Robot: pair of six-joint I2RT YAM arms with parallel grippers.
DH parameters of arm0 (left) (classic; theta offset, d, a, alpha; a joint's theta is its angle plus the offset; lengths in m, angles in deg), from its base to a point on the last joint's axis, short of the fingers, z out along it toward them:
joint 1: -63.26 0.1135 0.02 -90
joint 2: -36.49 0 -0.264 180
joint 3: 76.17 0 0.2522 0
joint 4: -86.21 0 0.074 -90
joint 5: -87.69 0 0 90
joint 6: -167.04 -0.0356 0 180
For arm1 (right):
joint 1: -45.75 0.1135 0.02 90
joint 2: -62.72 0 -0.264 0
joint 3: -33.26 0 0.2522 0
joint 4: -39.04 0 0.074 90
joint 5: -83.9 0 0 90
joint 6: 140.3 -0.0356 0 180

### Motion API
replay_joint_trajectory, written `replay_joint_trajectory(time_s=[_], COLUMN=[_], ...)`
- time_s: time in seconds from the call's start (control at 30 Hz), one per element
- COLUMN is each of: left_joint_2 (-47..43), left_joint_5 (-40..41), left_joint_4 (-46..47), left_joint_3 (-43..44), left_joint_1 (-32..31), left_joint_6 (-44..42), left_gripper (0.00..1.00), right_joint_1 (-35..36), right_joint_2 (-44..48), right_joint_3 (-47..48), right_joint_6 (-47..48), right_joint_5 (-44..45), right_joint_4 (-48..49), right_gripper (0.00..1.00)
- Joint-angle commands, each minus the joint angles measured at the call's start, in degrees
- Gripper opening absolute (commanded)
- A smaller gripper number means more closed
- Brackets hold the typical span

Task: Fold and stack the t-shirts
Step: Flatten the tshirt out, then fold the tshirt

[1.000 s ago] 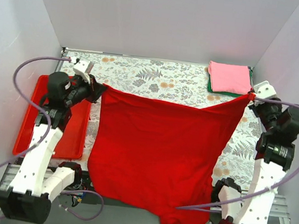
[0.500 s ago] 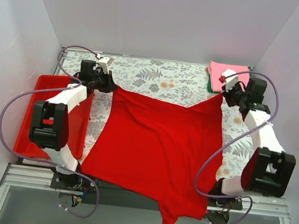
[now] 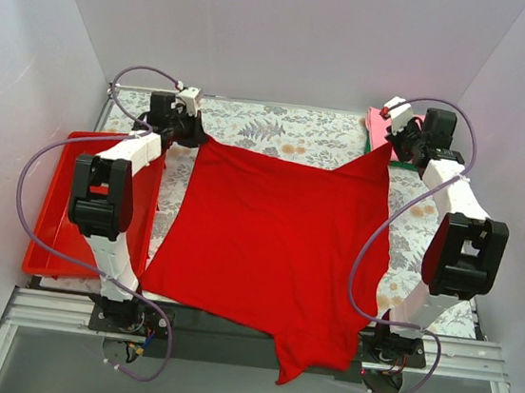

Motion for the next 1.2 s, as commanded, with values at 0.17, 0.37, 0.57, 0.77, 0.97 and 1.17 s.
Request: replay_joint_trajectory(time_s=[0.17, 0.37, 0.57, 0.77, 0.97, 1.17], left_joint_2=[2.9, 3.7, 5.0, 4.9, 4.1, 2.2], left_joint_5=[3.4, 3.0, 0.7, -5.7, -9.1, -14.0], left_joint_4=[-1.6, -3.0, -9.1, -19.1, -25.3, -27.0], left_joint_3=[6.9, 7.8, 12.0, 15.0, 13.6, 11.5], left_joint_1=[1.1, 1.4, 2.4, 3.3, 5.8, 7.6], left_joint_6=[-1.3, -0.4, -3.8, -10.7, -18.2, -22.0], left_gripper=[0.0, 0.0, 0.0, 0.0, 0.0, 0.0], right_joint_1=[1.6, 4.0, 4.2, 4.2, 4.2, 4.3], right_joint_2=[-6.7, -9.1, -5.0, 2.5, 5.9, 10.3], right_joint_3=[9.7, 13.4, 12.8, 6.7, 4.8, 0.8], right_joint_6=[-1.9, -2.8, -2.8, -3.0, -5.3, -6.4], right_joint_5=[5.2, 6.7, 8.0, 6.8, 4.1, 1.6], right_joint_4=[0.0, -2.8, -9.1, -16.3, -25.6, -34.0], right_gripper=[0.01, 0.01, 0.01, 0.01, 0.01, 0.01])
